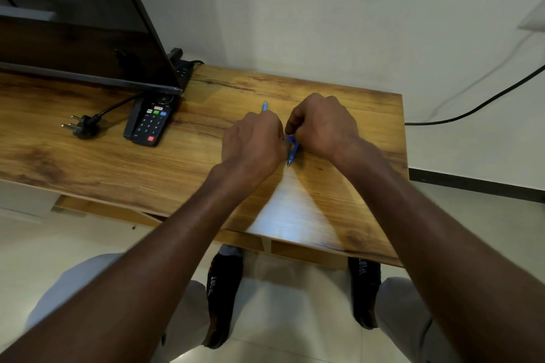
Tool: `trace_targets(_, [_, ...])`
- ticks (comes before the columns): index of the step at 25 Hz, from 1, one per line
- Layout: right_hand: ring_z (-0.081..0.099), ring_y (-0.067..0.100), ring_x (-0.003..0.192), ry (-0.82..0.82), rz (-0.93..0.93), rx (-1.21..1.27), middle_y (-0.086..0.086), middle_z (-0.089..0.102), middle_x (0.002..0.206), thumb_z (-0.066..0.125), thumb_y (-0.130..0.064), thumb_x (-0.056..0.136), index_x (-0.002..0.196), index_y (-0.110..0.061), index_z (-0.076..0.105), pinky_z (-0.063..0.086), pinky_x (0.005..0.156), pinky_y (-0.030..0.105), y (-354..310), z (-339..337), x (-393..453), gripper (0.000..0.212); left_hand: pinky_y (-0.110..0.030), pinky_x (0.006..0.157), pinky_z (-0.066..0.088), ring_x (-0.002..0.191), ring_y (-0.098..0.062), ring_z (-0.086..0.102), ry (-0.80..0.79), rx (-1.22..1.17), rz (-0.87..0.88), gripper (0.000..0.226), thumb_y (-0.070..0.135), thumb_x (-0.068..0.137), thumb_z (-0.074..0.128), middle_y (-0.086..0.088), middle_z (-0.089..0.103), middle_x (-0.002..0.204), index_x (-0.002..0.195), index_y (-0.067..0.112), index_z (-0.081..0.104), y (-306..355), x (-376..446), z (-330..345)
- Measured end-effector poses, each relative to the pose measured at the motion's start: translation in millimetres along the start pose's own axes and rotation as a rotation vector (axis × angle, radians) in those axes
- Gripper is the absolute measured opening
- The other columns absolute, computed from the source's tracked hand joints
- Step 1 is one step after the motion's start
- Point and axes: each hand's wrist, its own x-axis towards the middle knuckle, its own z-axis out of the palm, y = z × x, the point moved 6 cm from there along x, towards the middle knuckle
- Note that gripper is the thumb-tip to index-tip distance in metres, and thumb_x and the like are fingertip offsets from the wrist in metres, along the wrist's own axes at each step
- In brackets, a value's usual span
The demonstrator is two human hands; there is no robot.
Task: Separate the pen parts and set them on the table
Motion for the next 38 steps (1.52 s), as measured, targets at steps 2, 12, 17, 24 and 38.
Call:
trace_targets(2, [0.071,0.016,0.093,-0.012,0.011,0.027,-0.007,0.077,0.095,0.072,-0.007,0.088,0.091,-0.028,0.082,0.062,0.080,0.041,3,1,1,0.023,-0.034,0.065,0.051,0.079,-0.020,0.066,-0.037,0.017,0.001,0.027,0.047,0.091,0.076,0.000,0.071,0.088,0.100,0.022,0.076,2,-1,4])
trace_targets(12, [0.071,0.012,0.086,0.066,0.018,0.154,-0.009,0.075,0.089,0.068,-0.002,0.090,0.085,-0.029,0.078,0.063,0.081,0.043,21,-9,6,0.029,-0.033,0.063,0.049,0.077,-0.019,0.068,-0.096,-0.039,-0.079,0.030,0.048,0.089,0.079,0.000,0.068,0.077,0.088,0.018,0.074,0,1,8])
trace_targets(17, [0.071,0.016,0.091,-0.005,0.038,0.074,-0.007,0.076,0.094,0.069,-0.007,0.088,0.090,-0.029,0.078,0.063,0.082,0.042,27,0,5,0.025,-0.034,0.063,0.047,0.078,-0.019,0.066,-0.097,-0.059,-0.094,0.034,0.051,0.085,0.081,-0.001,0.068,0.080,0.086,0.019,0.070,3,-1,11])
trace_targets(24, [0.069,0.018,0.087,0.011,0.066,0.029,-0.004,0.074,0.092,0.081,-0.023,0.087,0.092,-0.025,0.078,0.056,0.069,0.032,24,2,6,0.006,-0.033,0.058,0.042,0.073,-0.021,0.063,-0.076,-0.070,-0.091,0.033,0.049,0.098,0.067,-0.005,0.067,0.082,0.083,0.019,0.064,0,1,20])
trace_targets(38, [0.068,0.023,0.085,0.103,0.096,-0.032,0.001,0.071,0.095,0.082,-0.029,0.087,0.093,-0.020,0.075,0.059,0.069,0.038,32,-1,7,0.013,-0.031,0.054,0.040,0.076,-0.019,0.065,-0.056,-0.117,-0.126,0.024,0.041,0.093,0.076,-0.001,0.065,0.083,0.091,0.019,0.065,13,6,21])
